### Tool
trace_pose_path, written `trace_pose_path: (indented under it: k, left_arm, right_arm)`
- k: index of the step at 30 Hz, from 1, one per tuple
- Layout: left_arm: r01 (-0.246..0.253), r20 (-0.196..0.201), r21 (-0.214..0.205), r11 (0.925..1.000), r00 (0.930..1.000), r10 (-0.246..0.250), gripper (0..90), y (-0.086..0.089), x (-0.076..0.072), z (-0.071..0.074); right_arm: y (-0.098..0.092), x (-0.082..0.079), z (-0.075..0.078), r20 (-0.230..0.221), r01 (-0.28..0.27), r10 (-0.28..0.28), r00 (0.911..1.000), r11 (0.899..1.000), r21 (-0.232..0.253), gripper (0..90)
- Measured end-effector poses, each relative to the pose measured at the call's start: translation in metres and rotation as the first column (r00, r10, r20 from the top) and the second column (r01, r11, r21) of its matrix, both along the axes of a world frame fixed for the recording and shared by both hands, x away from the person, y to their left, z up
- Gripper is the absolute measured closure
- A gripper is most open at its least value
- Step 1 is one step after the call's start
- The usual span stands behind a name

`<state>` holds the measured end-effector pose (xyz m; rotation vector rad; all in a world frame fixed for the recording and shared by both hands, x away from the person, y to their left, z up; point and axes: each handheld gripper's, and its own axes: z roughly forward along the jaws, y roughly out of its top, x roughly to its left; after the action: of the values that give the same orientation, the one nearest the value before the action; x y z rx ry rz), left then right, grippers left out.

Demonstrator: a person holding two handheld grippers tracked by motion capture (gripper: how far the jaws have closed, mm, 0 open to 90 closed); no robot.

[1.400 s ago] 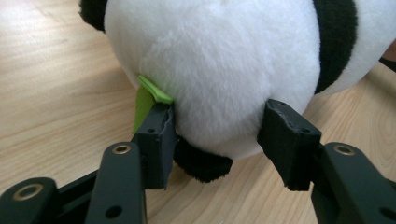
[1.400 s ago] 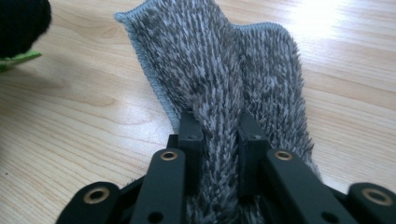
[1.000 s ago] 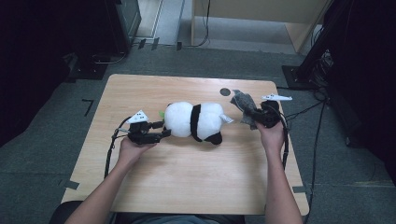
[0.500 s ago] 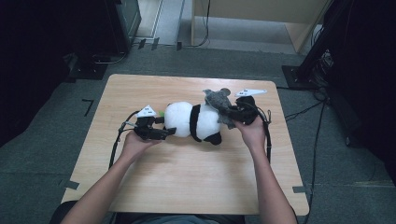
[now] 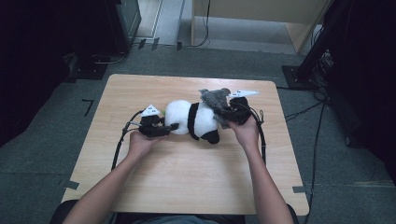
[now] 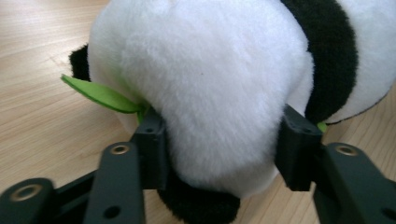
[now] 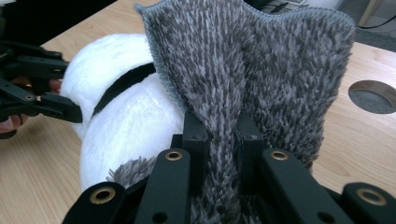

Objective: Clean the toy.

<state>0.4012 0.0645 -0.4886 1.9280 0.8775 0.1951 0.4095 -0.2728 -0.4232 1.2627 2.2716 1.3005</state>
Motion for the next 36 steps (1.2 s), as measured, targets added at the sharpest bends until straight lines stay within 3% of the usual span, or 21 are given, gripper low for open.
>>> trace_pose_path:
  k: [4, 7, 9, 14, 20, 23, 25, 28, 31, 34, 36]
  left_arm:
    - [-0.024, -0.009, 0.002, 0.9997, 0.9997, 0.024, 52.1, 0.005, -0.009, 0.007]
    - [-0.04, -0.013, 0.009, 0.9992, 0.9991, 0.04, 52.2, 0.008, -0.019, 0.013]
    - [-0.043, -0.013, 0.023, 0.9988, 0.999, 0.044, 52.1, 0.009, -0.025, 0.013]
    - [-0.058, -0.001, 0.024, 0.998, 0.9983, 0.058, 51.3, 0.009, -0.031, 0.011]
    - [-0.066, 0.0, 0.022, 0.9976, 0.9978, 0.066, 50.3, 0.009, -0.033, 0.009]
    - [-0.07, 0.003, 0.019, 0.9974, 0.9976, 0.07, 50.1, 0.009, -0.035, 0.009]
    - [-0.074, 0.008, 0.017, 0.9971, 0.9972, 0.074, 50.1, 0.009, -0.036, 0.009]
    - [-0.081, 0.004, 0.022, 0.9964, 0.9967, 0.081, 49.7, 0.01, -0.036, 0.008]
    - [-0.083, 0.007, 0.014, 0.9964, 0.9965, 0.083, 49.6, 0.012, -0.036, 0.006]
    - [-0.089, -0.008, 0.012, 0.996, 0.996, 0.089, 49.6, 0.011, -0.036, 0.005]
    - [-0.087, -0.019, 0.012, 0.9961, 0.996, 0.088, 49.7, 0.012, -0.035, 0.004]
  right_arm:
    - [-0.002, -0.001, 0.014, 0.014, 0.002, -0.001, 0.9999, 1.0, -0.009, 79.8]
    - [0.005, -0.002, 0.03, 0.037, -0.033, 0.033, 0.9988, 0.999, 0.001, 79.7]
    - [0.016, -0.003, 0.042, 0.059, -0.062, 0.063, 0.9963, 0.998, -0.02, 79.7]
    - [0.049, 0.004, 0.056, 0.052, -0.134, 0.136, 0.9893, 0.99, -0.045, 79.1]
    - [0.096, 0.024, 0.054, 0.004, -0.213, 0.214, 0.9768, 0.974, -0.07, 79.1]
    - [0.123, 0.03, 0.049, -0.025, -0.263, 0.262, 0.9647, 0.962, -0.072, 79.0]
    - [0.136, 0.031, 0.044, -0.047, -0.287, 0.284, 0.9578, 0.955, -0.075, 78.9]
    - [0.153, 0.034, 0.028, -0.093, -0.316, 0.307, 0.9473, 0.941, -0.12, 78.6]
    - [0.151, 0.037, 0.023, -0.1, -0.308, 0.299, 0.9491, 0.946, -0.1, 78.6]
    - [0.148, 0.039, 0.02, -0.088, -0.302, 0.291, 0.9528, 0.94, -0.161, 78.7]
    - [0.145, 0.039, 0.02, -0.076, -0.27, 0.26, 0.9627, 0.941, -0.203, 79.4]
